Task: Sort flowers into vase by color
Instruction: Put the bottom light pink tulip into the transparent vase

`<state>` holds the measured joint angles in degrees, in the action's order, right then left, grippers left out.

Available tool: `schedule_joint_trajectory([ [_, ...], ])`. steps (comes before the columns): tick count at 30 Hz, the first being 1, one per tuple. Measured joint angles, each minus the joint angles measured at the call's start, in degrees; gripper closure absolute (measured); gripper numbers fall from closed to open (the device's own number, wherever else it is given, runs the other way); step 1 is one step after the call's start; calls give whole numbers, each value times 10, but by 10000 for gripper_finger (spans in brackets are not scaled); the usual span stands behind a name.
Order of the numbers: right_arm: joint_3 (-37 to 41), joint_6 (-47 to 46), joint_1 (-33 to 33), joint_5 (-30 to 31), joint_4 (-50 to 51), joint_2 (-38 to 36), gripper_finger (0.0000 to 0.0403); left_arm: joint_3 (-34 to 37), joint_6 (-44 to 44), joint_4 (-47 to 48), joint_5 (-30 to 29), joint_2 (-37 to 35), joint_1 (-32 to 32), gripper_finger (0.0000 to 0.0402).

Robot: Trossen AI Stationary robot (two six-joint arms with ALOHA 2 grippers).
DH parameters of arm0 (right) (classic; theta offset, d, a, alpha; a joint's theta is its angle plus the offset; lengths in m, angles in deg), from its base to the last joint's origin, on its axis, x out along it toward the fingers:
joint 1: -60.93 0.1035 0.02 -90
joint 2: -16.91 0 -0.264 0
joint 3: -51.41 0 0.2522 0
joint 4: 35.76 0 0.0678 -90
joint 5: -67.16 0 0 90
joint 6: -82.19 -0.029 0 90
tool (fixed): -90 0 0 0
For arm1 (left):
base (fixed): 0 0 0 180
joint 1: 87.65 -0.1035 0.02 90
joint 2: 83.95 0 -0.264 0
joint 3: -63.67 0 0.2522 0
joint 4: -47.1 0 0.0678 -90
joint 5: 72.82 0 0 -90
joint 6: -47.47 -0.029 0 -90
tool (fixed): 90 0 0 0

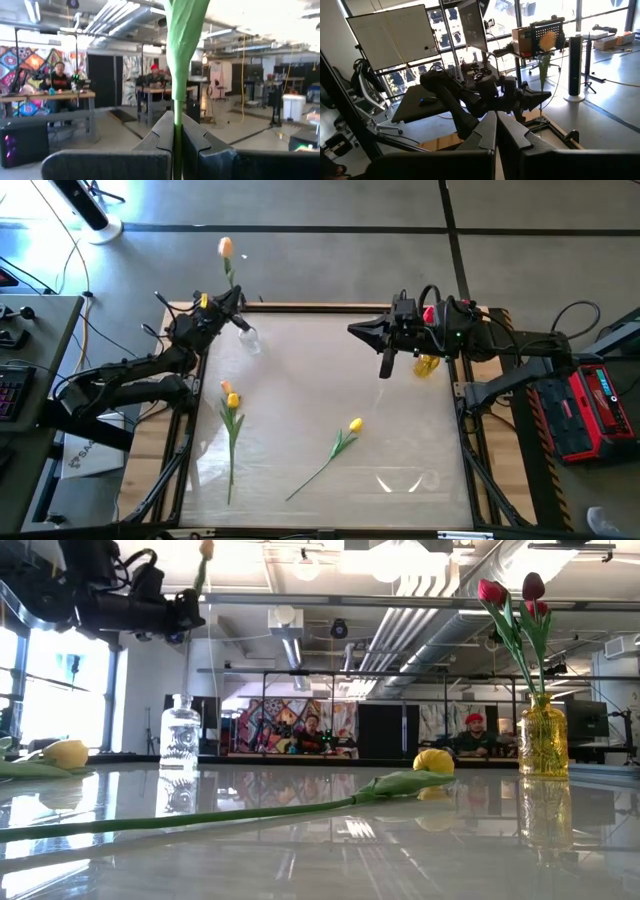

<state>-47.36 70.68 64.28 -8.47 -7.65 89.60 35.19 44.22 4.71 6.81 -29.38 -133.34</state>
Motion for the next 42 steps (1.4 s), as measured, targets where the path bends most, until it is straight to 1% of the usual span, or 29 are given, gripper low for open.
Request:
schedule_joint_trajectory([
  [6,0,0,0,0,0,0,402,-3,-22,-5,2,-11,3,402],
  [12,0,0,0,0,0,0,402,1,8,8,9,-11,4,401],
  [18,0,0,0,0,0,0,402,1,10,10,10,-10,4,401],
  [24,0,0,0,0,0,0,402,1,11,9,23,20,4,402],
  [28,0,0,0,0,0,0,402,24,24,-33,26,45,4,402],
  [31,0,0,0,0,0,0,402,54,36,-76,26,59,4,401],
  [34,0,0,0,0,0,0,402,82,45,-100,27,63,4,401],
  [42,0,0,0,0,0,0,402,128,51,-106,39,63,4,398],
])
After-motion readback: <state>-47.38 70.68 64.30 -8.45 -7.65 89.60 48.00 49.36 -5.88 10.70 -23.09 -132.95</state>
